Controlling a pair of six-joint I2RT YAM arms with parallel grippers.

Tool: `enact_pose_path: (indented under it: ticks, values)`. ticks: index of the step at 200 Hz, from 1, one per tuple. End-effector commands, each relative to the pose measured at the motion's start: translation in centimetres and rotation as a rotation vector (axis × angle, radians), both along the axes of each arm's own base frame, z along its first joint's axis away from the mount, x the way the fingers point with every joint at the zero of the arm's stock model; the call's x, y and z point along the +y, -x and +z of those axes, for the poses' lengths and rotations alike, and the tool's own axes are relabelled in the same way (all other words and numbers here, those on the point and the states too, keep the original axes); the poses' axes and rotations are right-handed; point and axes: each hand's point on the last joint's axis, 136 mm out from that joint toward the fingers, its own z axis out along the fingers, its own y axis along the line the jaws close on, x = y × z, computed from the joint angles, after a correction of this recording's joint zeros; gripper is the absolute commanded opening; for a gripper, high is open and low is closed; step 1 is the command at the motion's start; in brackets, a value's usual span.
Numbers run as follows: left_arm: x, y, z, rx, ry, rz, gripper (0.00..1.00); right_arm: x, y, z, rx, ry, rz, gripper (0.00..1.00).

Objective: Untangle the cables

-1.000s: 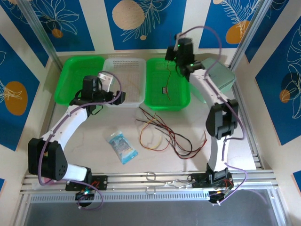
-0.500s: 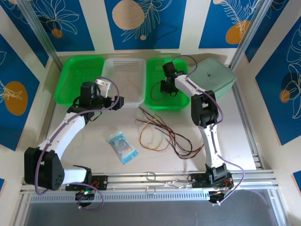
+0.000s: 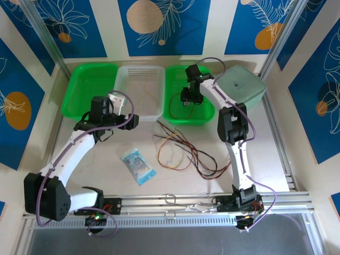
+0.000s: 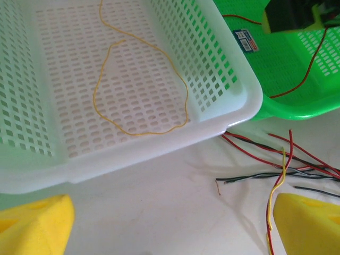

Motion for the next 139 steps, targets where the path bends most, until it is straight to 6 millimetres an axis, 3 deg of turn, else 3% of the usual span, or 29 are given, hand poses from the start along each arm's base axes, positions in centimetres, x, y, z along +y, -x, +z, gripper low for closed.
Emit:
enact_pose_path:
  ticks: [1, 74, 96, 124, 139]
  values:
    - [-1.1, 1.2, 1.0, 0.010, 0.027, -0.019, 0.95, -0.9, 1.2, 6.5, -0.096, -0.033, -0.008, 0.63]
    - [-5.1, 3.8, -0.9, 0.009, 0.025, -0.087, 0.95, -3.8, 5.4, 12.4, -0.235, -0.007, -0.001, 0.71]
    - [-5.9, 4.6, -1.7, 0.020, 0.024, -0.095, 0.95, -3.4, 7.9, 12.6, -0.195, -0.050, 0.026, 0.70]
    - [-6.6, 5.7, -2.5, 0.045, 0.030, -0.105, 0.95, -0.7, 12.5, 11.8, -0.140, -0.153, 0.060, 0.66]
    - [-6.8, 6.2, -2.9, 0.057, 0.045, -0.107, 0.95, -0.5, 14.6, 11.2, -0.135, -0.160, 0.031, 0.65]
